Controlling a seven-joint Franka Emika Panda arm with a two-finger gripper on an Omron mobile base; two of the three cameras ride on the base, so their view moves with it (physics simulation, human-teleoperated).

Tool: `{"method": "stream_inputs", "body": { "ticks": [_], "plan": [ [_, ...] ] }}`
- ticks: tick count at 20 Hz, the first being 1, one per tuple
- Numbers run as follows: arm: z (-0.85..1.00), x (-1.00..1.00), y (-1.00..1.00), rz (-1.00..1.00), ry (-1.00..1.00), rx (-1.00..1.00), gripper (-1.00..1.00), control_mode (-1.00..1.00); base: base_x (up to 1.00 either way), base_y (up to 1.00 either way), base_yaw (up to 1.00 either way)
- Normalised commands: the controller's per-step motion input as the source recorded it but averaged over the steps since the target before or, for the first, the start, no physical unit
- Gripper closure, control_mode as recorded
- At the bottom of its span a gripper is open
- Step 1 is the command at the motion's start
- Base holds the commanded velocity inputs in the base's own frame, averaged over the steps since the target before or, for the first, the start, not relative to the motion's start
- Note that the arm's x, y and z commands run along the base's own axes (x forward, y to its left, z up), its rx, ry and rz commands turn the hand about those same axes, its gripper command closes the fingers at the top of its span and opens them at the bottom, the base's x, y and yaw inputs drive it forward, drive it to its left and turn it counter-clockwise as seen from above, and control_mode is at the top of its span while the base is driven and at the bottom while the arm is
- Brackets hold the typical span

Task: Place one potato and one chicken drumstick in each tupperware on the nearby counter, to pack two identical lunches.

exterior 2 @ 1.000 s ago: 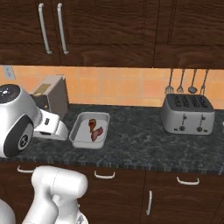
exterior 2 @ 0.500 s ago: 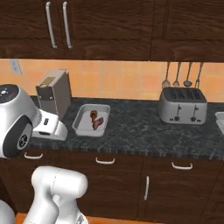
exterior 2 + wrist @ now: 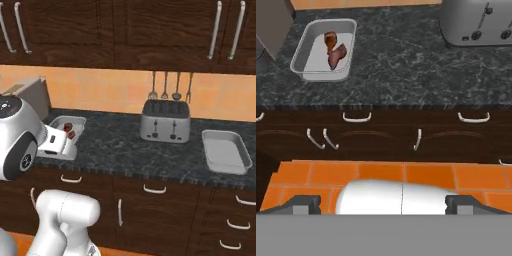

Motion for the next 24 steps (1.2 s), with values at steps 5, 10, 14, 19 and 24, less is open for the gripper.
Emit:
{"method": "stream_inputs", "body": {
  "ticks": [5, 10, 14, 19, 24],
  "plan": [
    [0.00, 0.00, 0.00, 0.00, 0.00, 0.00, -1.00, 1.00, -0.15, -1.00, 0.04],
    [0.00, 0.00, 0.00, 0.00, 0.00, 0.00, -1.00, 1.00, -0.53, -0.82, 0.00],
    [0.00, 0.00, 0.00, 0.00, 0.00, 0.00, -1.00, 1.00, -0.23, -0.96, 0.00],
    [0.00, 0.00, 0.00, 0.00, 0.00, 0.00, -1.00, 1.00, 0.02, -1.00, 0.01],
    [0.00, 0.00, 0.00, 0.00, 0.00, 0.00, -1.00, 1.00, 0.18, -1.00, 0.03]
  ]
}}
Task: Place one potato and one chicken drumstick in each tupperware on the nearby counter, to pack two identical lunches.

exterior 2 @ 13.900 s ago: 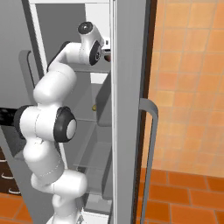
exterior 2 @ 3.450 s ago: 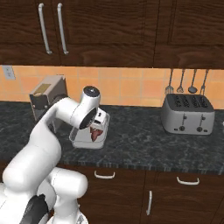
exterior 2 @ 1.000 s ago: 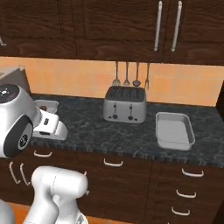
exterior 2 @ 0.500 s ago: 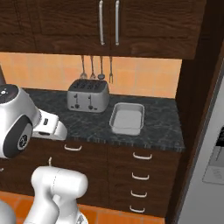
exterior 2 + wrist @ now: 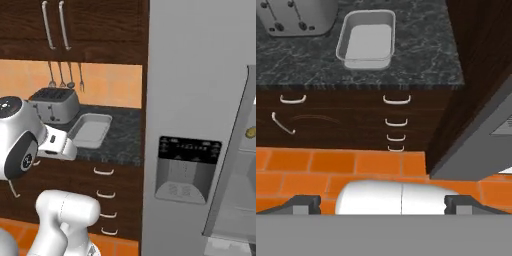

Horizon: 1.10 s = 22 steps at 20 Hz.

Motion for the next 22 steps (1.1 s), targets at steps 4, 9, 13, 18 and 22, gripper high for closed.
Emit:
{"method": "stream_inputs", "body": {
  "ticks": [4, 9, 13, 18, 22],
  "plan": [
    [0.00, 0.00, 0.00, 0.00, 0.00, 0.00, -1.00, 1.00, 0.28, -1.00, 0.06],
    [0.00, 0.00, 0.00, 0.00, 0.00, 0.00, -1.00, 1.00, 0.38, -0.98, 0.08],
    [0.00, 0.00, 0.00, 0.00, 0.00, 0.00, -1.00, 1.00, 0.25, -0.85, 0.02],
    [0.00, 0.00, 0.00, 0.00, 0.00, 0.00, -1.00, 1.00, 0.00, -0.75, 0.00],
    [0.00, 0.00, 0.00, 0.00, 0.00, 0.00, -1.00, 1.00, 0.00, -0.63, 0.00]
  ]
}}
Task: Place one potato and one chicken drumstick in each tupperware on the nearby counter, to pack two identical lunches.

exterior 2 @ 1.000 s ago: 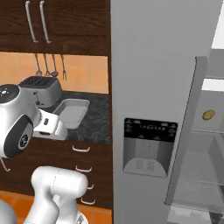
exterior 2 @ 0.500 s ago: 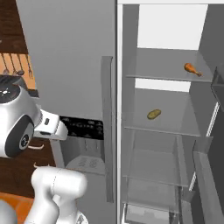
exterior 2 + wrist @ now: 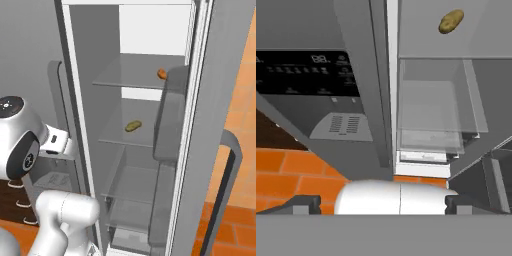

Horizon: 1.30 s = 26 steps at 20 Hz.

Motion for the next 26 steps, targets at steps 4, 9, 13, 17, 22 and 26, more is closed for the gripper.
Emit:
{"method": "stream_inputs", "body": {
  "ticks": [4, 9, 13, 17, 22, 26],
  "plan": [
    [0.00, 0.00, 0.00, 0.00, 0.00, 0.00, -1.00, 1.00, 0.20, -0.50, 0.00],
    [0.18, 0.19, -0.70, 0.00, -0.24, -0.01, -1.00, -1.00, 0.00, 0.00, 0.00],
    [0.44, 0.28, -0.85, 0.00, -0.31, -0.01, -1.00, -1.00, 0.00, 0.00, 0.00],
    [0.68, 0.81, -0.38, 0.00, -0.04, -0.07, -1.00, -1.00, 0.00, 0.00, 0.00],
    [0.73, 0.92, -0.09, 0.07, -0.01, -0.21, -1.00, -1.00, 0.00, 0.00, 0.00],
    [0.49, 0.99, -0.53, 0.01, 0.01, -0.22, -1.00, -1.00, 0.00, 0.00, 0.00]
  ]
}}
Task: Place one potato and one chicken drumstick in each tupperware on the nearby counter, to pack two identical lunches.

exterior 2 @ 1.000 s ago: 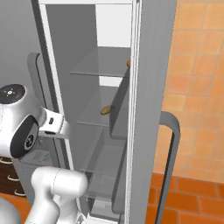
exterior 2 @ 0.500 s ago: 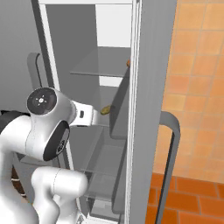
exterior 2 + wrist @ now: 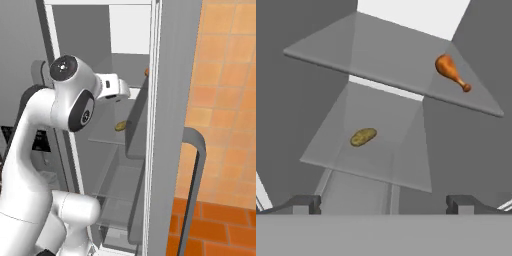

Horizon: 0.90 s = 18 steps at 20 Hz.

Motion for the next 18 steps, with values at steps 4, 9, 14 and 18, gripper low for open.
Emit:
{"method": "stream_inputs", "body": {
  "ticks": [4, 9, 14, 18],
  "plan": [
    [0.42, 0.82, -0.44, 0.09, 0.04, -0.20, -1.00, -1.00, 0.00, 0.00, 0.00],
    [0.02, 0.48, -0.36, 0.00, 0.05, 0.00, -1.00, -1.00, 0.00, 0.00, 0.00],
    [0.00, 0.74, -0.28, 0.00, 0.03, -0.05, -1.00, -1.00, 0.00, 0.00, 0.00],
    [0.00, 0.80, -0.17, 0.00, 0.00, 0.00, -1.00, -1.00, 0.00, 0.00, 0.00]
  ]
}}
